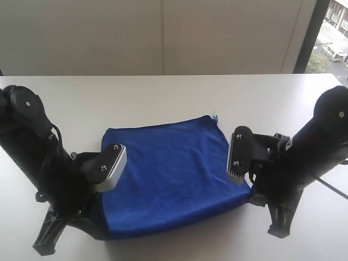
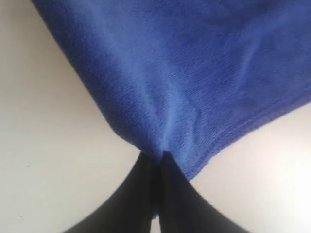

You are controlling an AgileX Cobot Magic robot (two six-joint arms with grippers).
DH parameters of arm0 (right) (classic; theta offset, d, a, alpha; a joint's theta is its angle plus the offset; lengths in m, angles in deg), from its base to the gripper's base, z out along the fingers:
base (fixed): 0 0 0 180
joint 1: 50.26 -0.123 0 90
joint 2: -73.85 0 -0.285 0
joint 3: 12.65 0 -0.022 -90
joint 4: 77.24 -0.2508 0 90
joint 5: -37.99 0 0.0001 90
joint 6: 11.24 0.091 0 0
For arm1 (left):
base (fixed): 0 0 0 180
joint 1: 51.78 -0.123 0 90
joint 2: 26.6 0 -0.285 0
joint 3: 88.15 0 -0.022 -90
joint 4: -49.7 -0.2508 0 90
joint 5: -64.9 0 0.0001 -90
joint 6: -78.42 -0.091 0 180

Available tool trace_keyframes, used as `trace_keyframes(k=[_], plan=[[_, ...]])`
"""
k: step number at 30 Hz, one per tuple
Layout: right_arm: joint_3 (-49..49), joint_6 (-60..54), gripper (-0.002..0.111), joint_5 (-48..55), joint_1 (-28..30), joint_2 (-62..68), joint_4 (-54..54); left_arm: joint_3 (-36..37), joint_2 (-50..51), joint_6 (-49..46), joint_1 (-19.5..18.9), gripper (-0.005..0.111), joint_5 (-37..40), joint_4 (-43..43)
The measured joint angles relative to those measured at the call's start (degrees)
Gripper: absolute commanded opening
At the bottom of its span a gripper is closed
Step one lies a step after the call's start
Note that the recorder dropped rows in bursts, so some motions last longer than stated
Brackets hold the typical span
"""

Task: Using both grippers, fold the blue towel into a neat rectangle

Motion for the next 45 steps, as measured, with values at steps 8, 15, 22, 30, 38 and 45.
trace_keyframes(k=[8, 15, 22, 30, 38, 45], plan=[[-1.53, 3.17, 0.000, -8.61, 0.00, -1.42, 0.00, 0.09, -3.86, 9.24, 0.00, 0.000, -13.20, -4.90], [-1.90, 3.87, 0.000, -21.31, 0.00, 2.15, 0.00, 0.09, -3.86, 11.04, 0.00, 0.000, -25.73, -5.60], [-5.81, 6.61, 0.000, -25.04, 0.00, 8.44, 0.10, 0.09, -3.86, 11.04, 0.00, 0.000, -34.58, -5.60], [-12.89, 7.17, 0.000, -26.62, 0.00, 11.00, 0.10, 0.09, -3.38, 11.15, 0.00, 0.000, -36.67, -5.60], [-17.96, 7.17, 0.000, -26.93, 0.00, 15.03, 0.10, 0.09, -1.52, 11.15, 0.00, 0.000, -44.95, -5.60], [-20.44, 7.17, 0.000, -26.82, 0.72, 18.83, 0.10, 0.09, 1.34, 11.15, 0.00, 0.000, -50.96, -5.60]])
